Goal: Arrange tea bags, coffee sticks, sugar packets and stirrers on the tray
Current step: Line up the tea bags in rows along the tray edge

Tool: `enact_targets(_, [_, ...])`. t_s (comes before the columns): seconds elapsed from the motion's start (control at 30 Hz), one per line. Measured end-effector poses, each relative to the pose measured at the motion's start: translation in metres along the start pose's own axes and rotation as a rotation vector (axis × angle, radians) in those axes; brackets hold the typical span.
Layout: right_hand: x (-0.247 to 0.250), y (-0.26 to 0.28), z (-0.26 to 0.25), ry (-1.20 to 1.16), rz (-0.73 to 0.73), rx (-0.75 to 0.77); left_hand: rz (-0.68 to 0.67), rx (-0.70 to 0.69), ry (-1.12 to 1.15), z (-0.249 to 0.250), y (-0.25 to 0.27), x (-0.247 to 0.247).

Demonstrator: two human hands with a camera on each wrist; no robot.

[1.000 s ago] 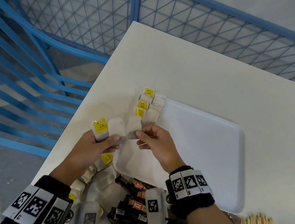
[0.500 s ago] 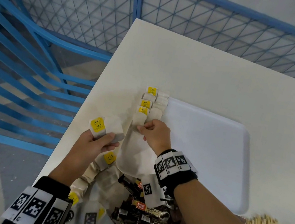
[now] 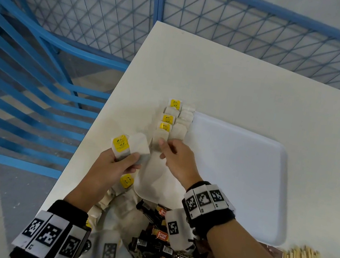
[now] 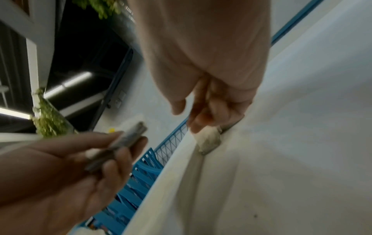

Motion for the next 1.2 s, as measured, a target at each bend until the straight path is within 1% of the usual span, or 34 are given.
enact_targets(0.07, [-0.002,0.013,-0.007,-0.097,-0.145,0.028,-0.007,-0.003,-0.003,0.001,0.000,-0.003])
enact_targets(0.13, [-0.004,0.023,-0.010,-0.219,-0.243,0.048,-0.029,-0.007,-0.012,0.002,0.000,-0.006])
enact_targets(0.23, [-0.004,0.031,-0.008,-0.319,-0.296,0.085,-0.065,-0.006,-0.025,0.001,0.001,-0.010])
enact_targets(0.3, [-0.002,0.032,-0.005,-0.376,-0.294,0.068,-0.069,0.008,-0.029,-0.001,0.001,-0.012])
enact_targets(0.5, [0.011,0.029,0.014,-0.527,-0.249,-0.021,-0.045,0.113,0.017,-0.007,-0.003,-0.014])
enact_targets(0.57, [0.017,0.025,0.020,-0.508,-0.191,-0.048,-0.040,0.126,0.030,-0.009,-0.005,-0.014])
enact_targets(0.63, [0.023,0.017,0.027,-0.452,-0.082,-0.087,-0.033,0.127,0.031,-0.011,-0.006,-0.011])
enact_targets(0.73, [0.029,0.004,0.037,-0.357,0.078,-0.151,-0.043,0.087,-0.007,-0.011,-0.004,-0.011])
enact_targets(0.8, [0.031,-0.002,0.041,-0.273,0.137,-0.162,-0.048,0.030,-0.080,-0.008,-0.002,-0.011])
enact_targets(0.87, [0.031,-0.007,0.041,-0.182,0.162,-0.148,-0.047,-0.010,-0.176,-0.006,-0.004,-0.011])
enact_targets(0.97, [0.030,-0.012,0.039,-0.098,0.173,-0.122,-0.019,-0.053,-0.247,-0.005,-0.012,-0.009])
enact_targets(1.03, [0.029,-0.014,0.040,-0.063,0.183,-0.112,-0.032,-0.082,-0.287,-0.005,-0.020,-0.011])
enact_targets(1.1, [0.030,-0.016,0.041,-0.038,0.201,-0.108,-0.052,-0.102,-0.383,-0.007,-0.028,-0.013])
enact_targets(1.2, [0.030,-0.016,0.041,-0.008,0.209,-0.104,-0.046,-0.146,-0.519,-0.010,-0.040,-0.015])
Point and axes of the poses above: each hand's wrist, its own y-axis away from the middle knuckle, its own x-axis out of the back of the hand, z = x × y, the point moved 4 cm from there along -y, towards the middle knuckle, and after that the axes turned 8 degrees about y, right-handed, at the moved point
